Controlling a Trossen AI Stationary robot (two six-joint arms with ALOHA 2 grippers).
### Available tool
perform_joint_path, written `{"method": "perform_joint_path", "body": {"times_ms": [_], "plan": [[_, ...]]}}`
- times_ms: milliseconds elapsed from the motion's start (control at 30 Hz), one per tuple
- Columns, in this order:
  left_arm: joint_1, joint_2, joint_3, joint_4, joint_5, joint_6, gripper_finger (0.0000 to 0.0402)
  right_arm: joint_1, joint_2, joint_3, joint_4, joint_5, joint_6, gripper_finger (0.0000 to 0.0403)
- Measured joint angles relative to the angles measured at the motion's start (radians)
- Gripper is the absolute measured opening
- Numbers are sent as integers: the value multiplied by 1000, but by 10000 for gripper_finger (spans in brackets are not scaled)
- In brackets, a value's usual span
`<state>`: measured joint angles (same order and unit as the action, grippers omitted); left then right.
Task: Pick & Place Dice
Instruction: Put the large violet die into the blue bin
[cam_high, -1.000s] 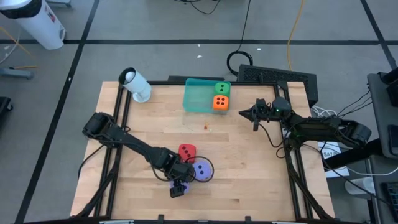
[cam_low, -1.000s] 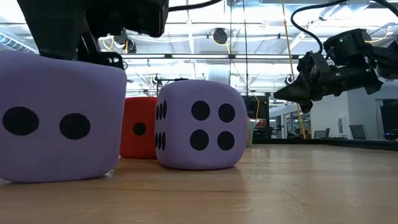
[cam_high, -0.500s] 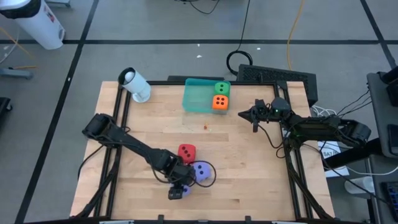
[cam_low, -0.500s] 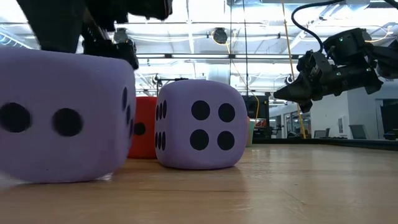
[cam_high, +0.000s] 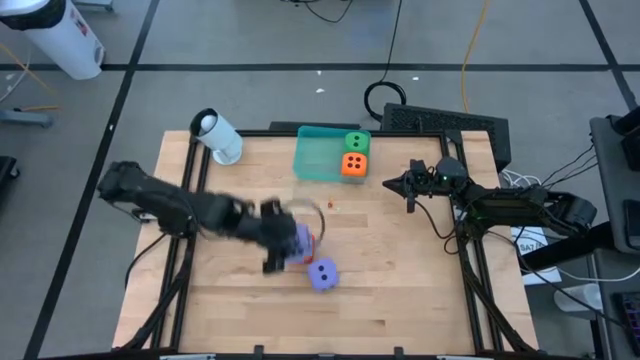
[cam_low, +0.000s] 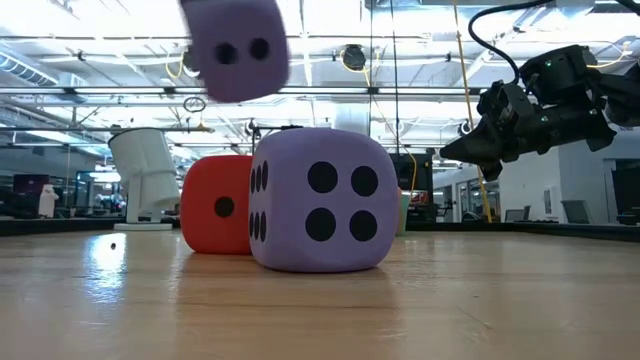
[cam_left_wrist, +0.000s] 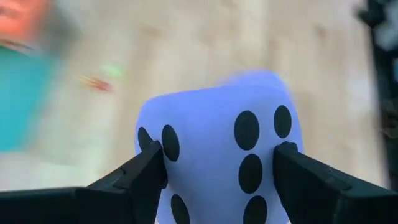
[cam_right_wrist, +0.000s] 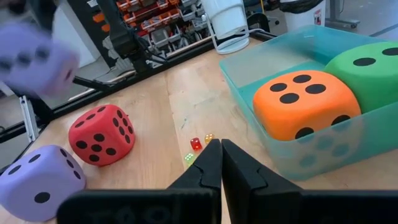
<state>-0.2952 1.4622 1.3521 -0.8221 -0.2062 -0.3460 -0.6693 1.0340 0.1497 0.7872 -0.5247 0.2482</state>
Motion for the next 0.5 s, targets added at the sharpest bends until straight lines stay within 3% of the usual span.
{"method": "perform_joint_path", "body": {"times_ms": [200,500], "plan": [[294,-103,2,120,-6,259,257,0,0,0,0,0,1,0],[728,-57,2,350,253,508,257,3,0,0,-9,3,-1,0]]}}
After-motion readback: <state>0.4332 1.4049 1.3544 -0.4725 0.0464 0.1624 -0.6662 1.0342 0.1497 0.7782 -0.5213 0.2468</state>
